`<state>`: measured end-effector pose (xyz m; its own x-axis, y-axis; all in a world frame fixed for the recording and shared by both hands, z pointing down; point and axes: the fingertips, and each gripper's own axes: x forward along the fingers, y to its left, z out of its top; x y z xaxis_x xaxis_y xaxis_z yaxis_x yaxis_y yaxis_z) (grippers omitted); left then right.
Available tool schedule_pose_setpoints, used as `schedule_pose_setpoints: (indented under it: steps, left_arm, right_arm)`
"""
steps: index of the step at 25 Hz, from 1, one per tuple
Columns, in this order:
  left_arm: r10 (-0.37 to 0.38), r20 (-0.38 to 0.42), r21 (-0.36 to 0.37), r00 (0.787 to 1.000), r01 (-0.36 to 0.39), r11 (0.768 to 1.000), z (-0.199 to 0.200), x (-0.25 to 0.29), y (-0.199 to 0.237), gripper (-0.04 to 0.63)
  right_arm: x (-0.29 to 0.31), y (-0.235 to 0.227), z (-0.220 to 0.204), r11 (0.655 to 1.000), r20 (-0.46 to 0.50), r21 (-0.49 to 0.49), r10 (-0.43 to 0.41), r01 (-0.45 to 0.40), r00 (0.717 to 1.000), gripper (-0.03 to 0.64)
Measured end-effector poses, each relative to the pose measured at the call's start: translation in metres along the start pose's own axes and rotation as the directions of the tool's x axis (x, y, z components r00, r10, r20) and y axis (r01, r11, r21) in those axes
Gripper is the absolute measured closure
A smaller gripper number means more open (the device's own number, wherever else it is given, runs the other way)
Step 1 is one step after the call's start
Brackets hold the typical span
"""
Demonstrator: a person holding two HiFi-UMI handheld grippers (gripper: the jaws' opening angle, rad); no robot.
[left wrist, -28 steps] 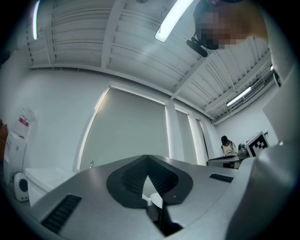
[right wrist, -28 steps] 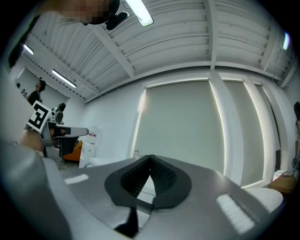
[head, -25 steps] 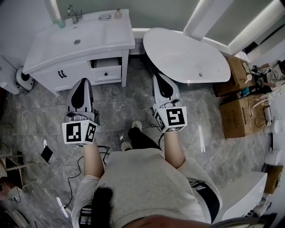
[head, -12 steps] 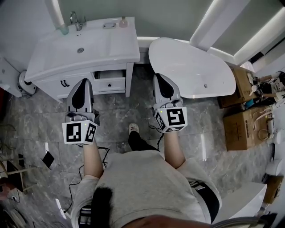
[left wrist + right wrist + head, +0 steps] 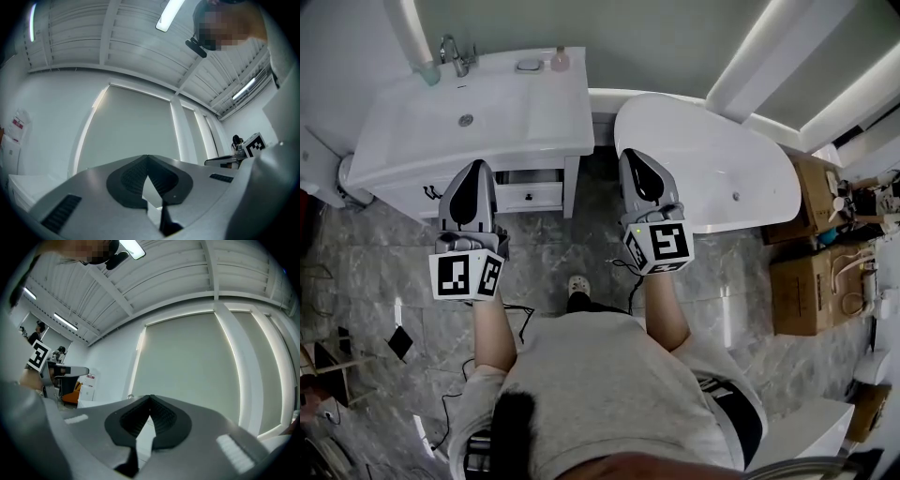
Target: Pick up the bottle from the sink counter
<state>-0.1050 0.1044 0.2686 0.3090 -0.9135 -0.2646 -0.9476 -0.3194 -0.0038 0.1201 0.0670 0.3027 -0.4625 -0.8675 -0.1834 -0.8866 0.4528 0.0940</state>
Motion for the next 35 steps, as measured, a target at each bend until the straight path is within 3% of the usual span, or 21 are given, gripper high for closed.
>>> schedule_pose_setpoints:
  steps: [11,22,35]
  left_arm:
    - [0.034,0.011,0.015,0.999,-0.035,0.999,-0.015,0.067,0.006,0.588]
    - [0.047,-0.011,0.022,0.999,-0.046,0.999,-0.034,0.099,0.011,0.588]
    - [0.011,-0.006,0.005,1.0,-0.011,1.0,-0.055,0.167,0.068,0.588]
  right_arm:
    - [0.061,-0.047,-0.013,0.999,0.021,0.017,0.038,-0.039,0.999,0.606]
    - [0.091,-0.07,-0.034,0.998,0.016,0.055,0.043,-0.044,0.999,0.606]
    - [0.172,-0.081,-0.049,0.999,0.017,0.04,0.007,-0.008,1.0,0.606]
